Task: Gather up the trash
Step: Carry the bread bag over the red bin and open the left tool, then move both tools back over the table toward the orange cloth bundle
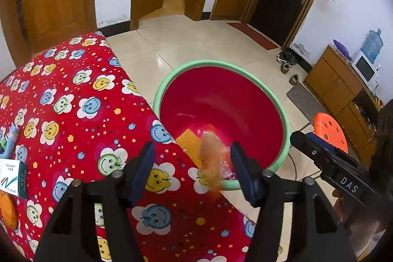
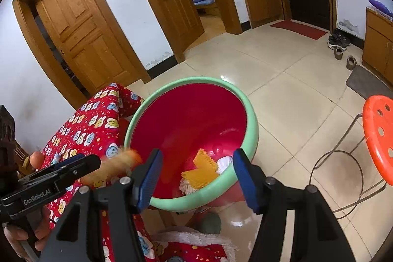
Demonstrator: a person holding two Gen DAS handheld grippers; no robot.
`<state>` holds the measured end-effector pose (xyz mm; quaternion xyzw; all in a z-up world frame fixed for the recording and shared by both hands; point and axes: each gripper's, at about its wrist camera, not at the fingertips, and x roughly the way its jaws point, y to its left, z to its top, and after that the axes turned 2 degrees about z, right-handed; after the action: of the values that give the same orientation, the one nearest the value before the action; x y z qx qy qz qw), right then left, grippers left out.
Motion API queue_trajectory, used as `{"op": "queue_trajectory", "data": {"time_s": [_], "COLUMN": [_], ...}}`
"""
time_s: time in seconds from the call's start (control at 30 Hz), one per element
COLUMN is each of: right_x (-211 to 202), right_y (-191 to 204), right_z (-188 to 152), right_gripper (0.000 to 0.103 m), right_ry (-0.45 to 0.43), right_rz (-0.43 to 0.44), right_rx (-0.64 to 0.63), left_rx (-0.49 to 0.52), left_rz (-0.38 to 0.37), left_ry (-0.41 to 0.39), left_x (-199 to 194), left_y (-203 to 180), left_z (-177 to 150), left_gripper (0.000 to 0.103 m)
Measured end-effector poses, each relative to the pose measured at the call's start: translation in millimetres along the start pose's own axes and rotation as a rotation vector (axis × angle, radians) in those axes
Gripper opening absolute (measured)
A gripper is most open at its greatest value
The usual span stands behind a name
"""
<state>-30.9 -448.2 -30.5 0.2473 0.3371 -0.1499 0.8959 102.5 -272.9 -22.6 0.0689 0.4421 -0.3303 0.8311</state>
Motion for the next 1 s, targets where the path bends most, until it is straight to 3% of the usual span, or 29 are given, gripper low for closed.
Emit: {"op": "queue_trajectory", "data": {"time_s": [0.5,1.0], "right_x": [-2.7,-22.2], "right_y": [6.8,55.4], "right_z": [-1.3,-10.4], "right_gripper": [0.076,0.087], "right_ry": [-0.012,-0.033], "right_rz": [-0.004,0.064], "right_rx": [-0.004,-0.072], "left_rx": [-0.010,-0.150], "left_rz": [0.072,0.203], "left_ry": [-0.015,-0.067], "left_x": [-21.3,-80.2], "left_y": [9.1,67.2], "left_z": [-12.9,-40.6], "left_gripper": [0.072,0.074]}}
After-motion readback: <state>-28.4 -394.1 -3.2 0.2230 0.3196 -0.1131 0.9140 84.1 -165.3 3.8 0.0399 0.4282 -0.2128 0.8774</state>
